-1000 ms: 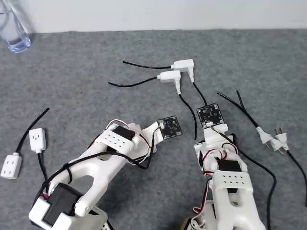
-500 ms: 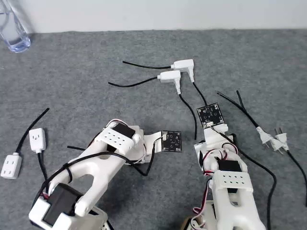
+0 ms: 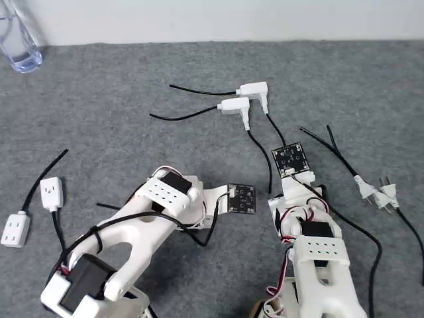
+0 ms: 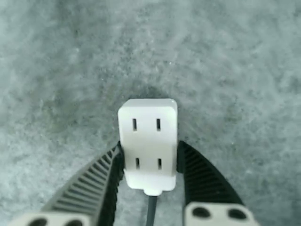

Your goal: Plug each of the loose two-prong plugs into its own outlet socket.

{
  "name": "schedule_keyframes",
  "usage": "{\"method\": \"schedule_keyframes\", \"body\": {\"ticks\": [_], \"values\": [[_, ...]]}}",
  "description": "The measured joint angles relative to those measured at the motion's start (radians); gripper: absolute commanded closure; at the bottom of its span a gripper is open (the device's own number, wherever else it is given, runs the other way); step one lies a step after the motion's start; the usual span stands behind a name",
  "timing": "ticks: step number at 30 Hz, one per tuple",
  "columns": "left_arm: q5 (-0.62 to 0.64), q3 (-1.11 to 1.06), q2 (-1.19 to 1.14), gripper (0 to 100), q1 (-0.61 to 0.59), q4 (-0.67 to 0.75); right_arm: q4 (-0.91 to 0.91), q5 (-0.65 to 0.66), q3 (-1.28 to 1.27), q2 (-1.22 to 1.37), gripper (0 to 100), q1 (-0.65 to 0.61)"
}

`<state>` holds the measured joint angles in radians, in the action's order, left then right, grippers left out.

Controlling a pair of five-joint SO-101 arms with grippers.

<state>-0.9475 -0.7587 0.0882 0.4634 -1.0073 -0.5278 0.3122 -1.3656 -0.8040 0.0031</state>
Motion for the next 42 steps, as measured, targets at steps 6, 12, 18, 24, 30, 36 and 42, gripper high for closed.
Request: {"method": "schedule_keyframes", "body": {"ticks": [6, 12, 18, 24, 30, 36, 42], "values": [[0.031, 0.038, 0.0, 79, 0.006, 0.0, 0.0, 0.0, 0.0, 0.0, 67.4, 0.0], [0.034, 0.041, 0.0, 79, 0.006, -0.017, 0.0, 0.0, 0.0, 0.0, 67.4, 0.0], [0.038, 0.123, 0.0, 80, 0.031, -0.137, 0.0, 0.0, 0.0, 0.0, 67.4, 0.0], [0.135, 0.316, 0.0, 80, 0.124, -0.339, 0.003, 0.0, 0.0, 0.0, 67.4, 0.02], [0.284, 0.529, 0.008, 80, 0.143, -0.477, 0.04, 0.0, 0.0, 0.0, 67.4, 0.074], [0.443, 0.709, 0.189, 80, 0.138, -0.568, 0.048, 0.0, 0.0, 0.0, 67.4, 0.072], [0.609, 0.752, 0.417, 80, -0.011, -0.569, 0.048, 0.0, 0.0, 0.0, 67.4, 0.072]]}}
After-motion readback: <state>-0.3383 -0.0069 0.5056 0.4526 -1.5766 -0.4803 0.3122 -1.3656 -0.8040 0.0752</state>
